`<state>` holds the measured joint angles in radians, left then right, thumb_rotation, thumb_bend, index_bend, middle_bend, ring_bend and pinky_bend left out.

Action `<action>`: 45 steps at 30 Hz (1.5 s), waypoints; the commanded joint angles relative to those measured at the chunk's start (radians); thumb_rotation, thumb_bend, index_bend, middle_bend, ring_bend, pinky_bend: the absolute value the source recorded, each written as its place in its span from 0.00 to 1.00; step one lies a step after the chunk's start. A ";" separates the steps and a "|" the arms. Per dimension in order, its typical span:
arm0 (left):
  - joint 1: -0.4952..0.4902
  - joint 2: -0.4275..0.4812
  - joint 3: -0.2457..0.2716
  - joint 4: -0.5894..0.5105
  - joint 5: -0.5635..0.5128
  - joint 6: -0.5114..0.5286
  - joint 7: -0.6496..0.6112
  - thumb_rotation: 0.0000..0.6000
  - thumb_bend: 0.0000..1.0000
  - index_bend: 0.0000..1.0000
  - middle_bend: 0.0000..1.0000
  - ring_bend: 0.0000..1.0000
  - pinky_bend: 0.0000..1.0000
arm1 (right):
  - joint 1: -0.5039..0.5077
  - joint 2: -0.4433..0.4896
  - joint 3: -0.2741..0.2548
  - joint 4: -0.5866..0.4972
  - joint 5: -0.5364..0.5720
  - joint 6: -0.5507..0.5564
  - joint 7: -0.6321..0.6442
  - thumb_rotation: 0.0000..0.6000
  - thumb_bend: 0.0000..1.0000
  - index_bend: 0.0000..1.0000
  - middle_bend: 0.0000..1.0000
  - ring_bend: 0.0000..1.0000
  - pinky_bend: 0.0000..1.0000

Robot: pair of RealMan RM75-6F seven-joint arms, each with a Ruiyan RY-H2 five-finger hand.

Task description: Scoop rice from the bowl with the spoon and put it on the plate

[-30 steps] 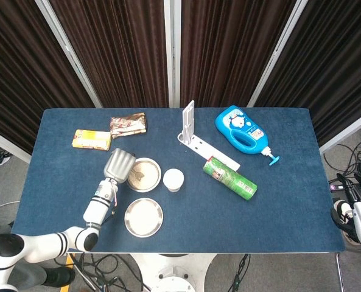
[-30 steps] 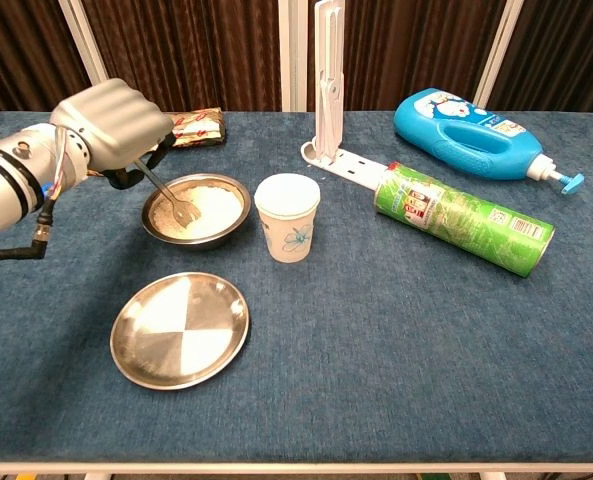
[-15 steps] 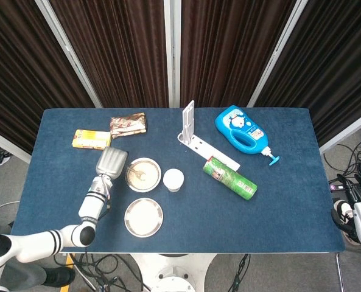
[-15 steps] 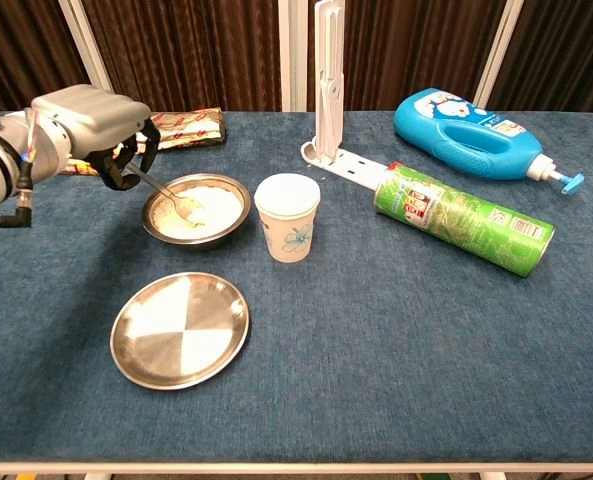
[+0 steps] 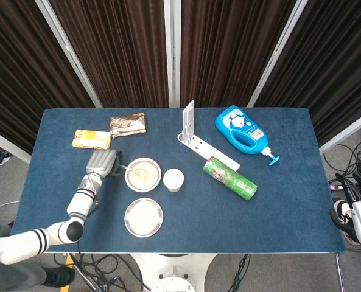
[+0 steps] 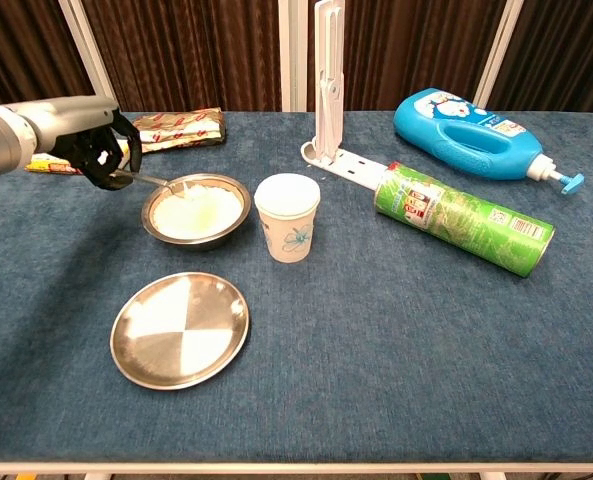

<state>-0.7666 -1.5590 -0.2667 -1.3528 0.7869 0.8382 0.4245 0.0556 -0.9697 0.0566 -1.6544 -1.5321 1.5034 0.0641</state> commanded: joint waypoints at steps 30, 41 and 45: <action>-0.273 -0.044 0.056 -0.148 -0.145 0.216 0.413 1.00 0.45 0.61 0.87 0.86 1.00 | -0.007 0.006 0.002 0.013 0.011 0.005 0.015 1.00 0.28 0.04 0.18 0.00 0.00; -0.300 -0.114 0.145 -0.134 0.014 0.379 0.600 1.00 0.45 0.61 0.87 0.86 1.00 | -0.012 0.002 0.001 0.021 0.008 0.011 0.024 1.00 0.28 0.04 0.18 0.00 0.00; -0.290 -0.146 0.199 -0.091 0.120 0.436 0.653 1.00 0.45 0.61 0.87 0.86 1.00 | -0.012 0.003 0.001 0.019 0.009 0.011 0.024 1.00 0.28 0.04 0.18 0.00 0.00</action>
<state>-1.0604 -1.6798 -0.1057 -1.4750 0.8486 1.2334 1.0371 0.0434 -0.9662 0.0576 -1.6349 -1.5236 1.5144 0.0884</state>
